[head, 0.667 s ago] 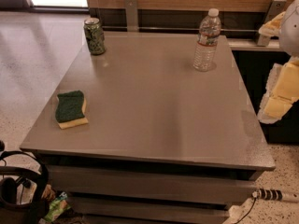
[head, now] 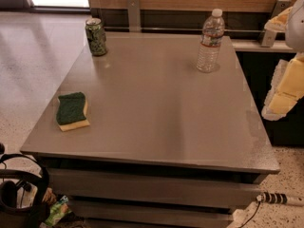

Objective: Move water bottle near sponge

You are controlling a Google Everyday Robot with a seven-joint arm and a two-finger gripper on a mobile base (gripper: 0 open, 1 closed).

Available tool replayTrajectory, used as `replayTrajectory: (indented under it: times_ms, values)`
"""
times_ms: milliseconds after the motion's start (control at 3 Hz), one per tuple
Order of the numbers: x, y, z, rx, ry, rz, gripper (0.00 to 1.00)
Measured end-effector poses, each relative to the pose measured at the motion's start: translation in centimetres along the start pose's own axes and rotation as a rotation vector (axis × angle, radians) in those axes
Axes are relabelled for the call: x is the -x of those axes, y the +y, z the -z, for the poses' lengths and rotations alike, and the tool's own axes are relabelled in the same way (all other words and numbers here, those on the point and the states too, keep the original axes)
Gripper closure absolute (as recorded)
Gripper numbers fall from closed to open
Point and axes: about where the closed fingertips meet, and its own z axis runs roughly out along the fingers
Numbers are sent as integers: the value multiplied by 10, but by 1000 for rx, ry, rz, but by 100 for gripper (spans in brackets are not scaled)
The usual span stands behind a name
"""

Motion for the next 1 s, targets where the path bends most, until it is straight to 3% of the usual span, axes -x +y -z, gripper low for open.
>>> replayTrajectory:
  times_ms: [333, 667, 1000]
  values:
    - [-15, -32, 1, -57, -79, -68, 0]
    - [-25, -67, -7, -116, -213, -147, 0]
    - [-17, -106, -16, -151, -381, -213, 0]
